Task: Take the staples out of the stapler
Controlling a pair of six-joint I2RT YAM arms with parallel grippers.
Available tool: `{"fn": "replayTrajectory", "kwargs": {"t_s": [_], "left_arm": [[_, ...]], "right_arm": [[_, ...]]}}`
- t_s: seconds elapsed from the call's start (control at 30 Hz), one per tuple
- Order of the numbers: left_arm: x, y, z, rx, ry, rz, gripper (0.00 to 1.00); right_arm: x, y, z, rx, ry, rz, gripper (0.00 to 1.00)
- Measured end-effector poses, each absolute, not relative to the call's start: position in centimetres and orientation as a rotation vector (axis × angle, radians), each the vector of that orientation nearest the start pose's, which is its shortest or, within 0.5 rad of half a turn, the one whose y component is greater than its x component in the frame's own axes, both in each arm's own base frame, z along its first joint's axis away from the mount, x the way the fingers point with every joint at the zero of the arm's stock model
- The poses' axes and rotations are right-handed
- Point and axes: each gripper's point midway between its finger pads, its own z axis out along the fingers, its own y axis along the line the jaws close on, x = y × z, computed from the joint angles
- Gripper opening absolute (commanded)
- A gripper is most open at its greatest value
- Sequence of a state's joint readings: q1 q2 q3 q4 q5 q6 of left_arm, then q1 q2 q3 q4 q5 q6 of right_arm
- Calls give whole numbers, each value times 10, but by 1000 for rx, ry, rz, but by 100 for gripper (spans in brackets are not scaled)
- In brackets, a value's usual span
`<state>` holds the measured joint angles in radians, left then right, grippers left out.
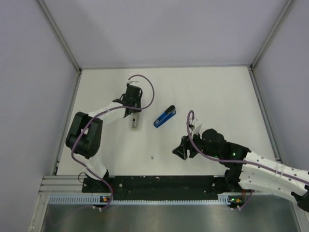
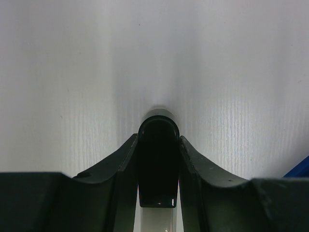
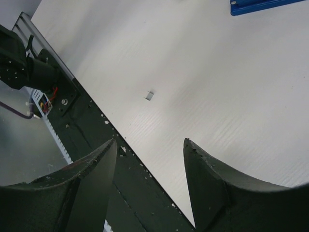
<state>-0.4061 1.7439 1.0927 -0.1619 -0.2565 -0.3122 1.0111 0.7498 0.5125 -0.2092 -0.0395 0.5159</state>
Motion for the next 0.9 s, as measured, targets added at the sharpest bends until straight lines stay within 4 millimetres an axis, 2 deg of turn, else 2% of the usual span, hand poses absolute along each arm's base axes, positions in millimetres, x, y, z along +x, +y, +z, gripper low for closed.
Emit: {"fn": "replayTrajectory", "kwargs": {"t_s": [0.07, 0.2, 0.37, 0.53, 0.63, 0.7, 0.83, 0.9], "left_arm": [[416, -144, 67, -9, 2353, -48, 48], [420, -147, 75, -11, 2346, -54, 54], [426, -149, 85, -17, 2332, -61, 56], [418, -146, 85, -10, 2360, -53, 57], [412, -150, 104, 4, 2340, -91, 57], [409, -156, 124, 28, 2302, -129, 58], [403, -187, 168, 146, 2218, -256, 59], [401, -205, 183, 216, 2184, -306, 59]], "right_arm": [[129, 258, 153, -559, 2099, 973, 59], [128, 256, 152, -563, 2107, 970, 60], [127, 256, 150, -565, 2114, 966, 61], [127, 255, 152, -564, 2109, 967, 62], [126, 252, 151, -573, 2112, 952, 63], [126, 249, 151, -581, 2122, 935, 66], [126, 249, 168, -595, 2105, 934, 70], [127, 249, 183, -598, 2079, 943, 74]]}}
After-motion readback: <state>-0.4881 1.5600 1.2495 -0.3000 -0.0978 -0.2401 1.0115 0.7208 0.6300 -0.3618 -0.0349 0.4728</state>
